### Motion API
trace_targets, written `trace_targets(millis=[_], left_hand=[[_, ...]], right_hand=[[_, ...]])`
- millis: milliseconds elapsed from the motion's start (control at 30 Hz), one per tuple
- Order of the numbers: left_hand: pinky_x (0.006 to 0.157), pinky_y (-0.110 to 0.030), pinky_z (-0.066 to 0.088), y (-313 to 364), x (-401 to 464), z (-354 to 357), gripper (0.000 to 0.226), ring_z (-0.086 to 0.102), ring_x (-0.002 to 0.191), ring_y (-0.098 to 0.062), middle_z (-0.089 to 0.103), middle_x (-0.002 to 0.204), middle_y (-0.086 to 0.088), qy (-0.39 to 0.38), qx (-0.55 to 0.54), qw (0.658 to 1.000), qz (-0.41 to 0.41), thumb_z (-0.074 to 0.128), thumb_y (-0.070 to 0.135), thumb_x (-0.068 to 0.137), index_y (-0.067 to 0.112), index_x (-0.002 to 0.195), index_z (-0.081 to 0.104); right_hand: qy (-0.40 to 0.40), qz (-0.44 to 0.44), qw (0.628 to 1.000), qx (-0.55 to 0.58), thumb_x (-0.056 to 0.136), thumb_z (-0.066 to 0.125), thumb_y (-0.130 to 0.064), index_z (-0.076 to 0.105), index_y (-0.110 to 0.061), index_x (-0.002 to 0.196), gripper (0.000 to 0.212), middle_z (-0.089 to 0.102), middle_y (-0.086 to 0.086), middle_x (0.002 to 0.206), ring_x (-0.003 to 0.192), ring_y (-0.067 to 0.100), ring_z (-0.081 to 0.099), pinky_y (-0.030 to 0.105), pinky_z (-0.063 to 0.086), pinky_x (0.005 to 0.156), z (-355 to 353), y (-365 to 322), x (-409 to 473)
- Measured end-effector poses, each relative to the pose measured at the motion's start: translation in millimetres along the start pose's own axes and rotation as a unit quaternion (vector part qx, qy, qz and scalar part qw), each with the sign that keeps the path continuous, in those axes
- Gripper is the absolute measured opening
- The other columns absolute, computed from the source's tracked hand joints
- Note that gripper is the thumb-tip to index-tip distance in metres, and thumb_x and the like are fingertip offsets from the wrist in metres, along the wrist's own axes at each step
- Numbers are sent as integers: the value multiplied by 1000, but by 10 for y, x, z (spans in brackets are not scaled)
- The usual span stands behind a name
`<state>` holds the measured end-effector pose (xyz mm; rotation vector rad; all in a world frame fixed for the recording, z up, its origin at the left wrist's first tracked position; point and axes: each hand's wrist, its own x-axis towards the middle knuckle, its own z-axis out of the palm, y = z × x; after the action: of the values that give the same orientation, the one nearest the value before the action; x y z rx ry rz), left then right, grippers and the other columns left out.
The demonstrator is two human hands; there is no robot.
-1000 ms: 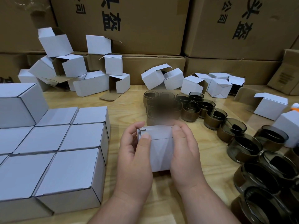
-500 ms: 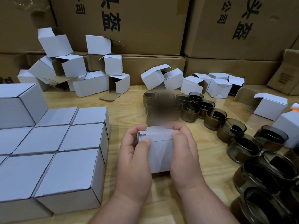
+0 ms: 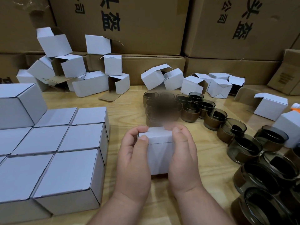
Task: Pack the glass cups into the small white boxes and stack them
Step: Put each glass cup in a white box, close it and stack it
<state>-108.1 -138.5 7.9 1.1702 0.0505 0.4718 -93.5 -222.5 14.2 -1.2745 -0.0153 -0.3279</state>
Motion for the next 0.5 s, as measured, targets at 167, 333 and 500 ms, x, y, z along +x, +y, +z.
trace_targets(millis=[167, 333, 500], left_hand=[[56, -8, 47, -1, 0, -2, 28, 63, 74, 9, 72, 91, 24, 2, 8, 1000, -1, 49, 27, 80, 20, 100, 67], [59, -11, 49, -7, 6, -1, 30, 65, 78, 7, 72, 98, 24, 0, 5, 1000, -12, 48, 25, 78, 20, 101, 68], [61, -11, 50, -2, -5, -5, 32, 66, 84, 6, 72, 106, 21, -7, 1, 1000, -15, 47, 22, 76, 18, 100, 67]], right_hand=[[5, 8, 1000, -9, 84, 52, -41, 69, -27, 91, 23, 70, -17, 86, 75, -1, 61, 13, 47, 59, 8, 9, 0], [8, 11, 1000, -12, 82, 50, -39, 69, -28, 92, 24, 70, -11, 89, 79, 4, 61, 17, 48, 60, 5, 15, 1], [24, -7, 1000, 7, 81, 52, -30, 70, -20, 95, 26, 71, -12, 89, 79, 2, 62, 15, 48, 62, 7, 34, -2]])
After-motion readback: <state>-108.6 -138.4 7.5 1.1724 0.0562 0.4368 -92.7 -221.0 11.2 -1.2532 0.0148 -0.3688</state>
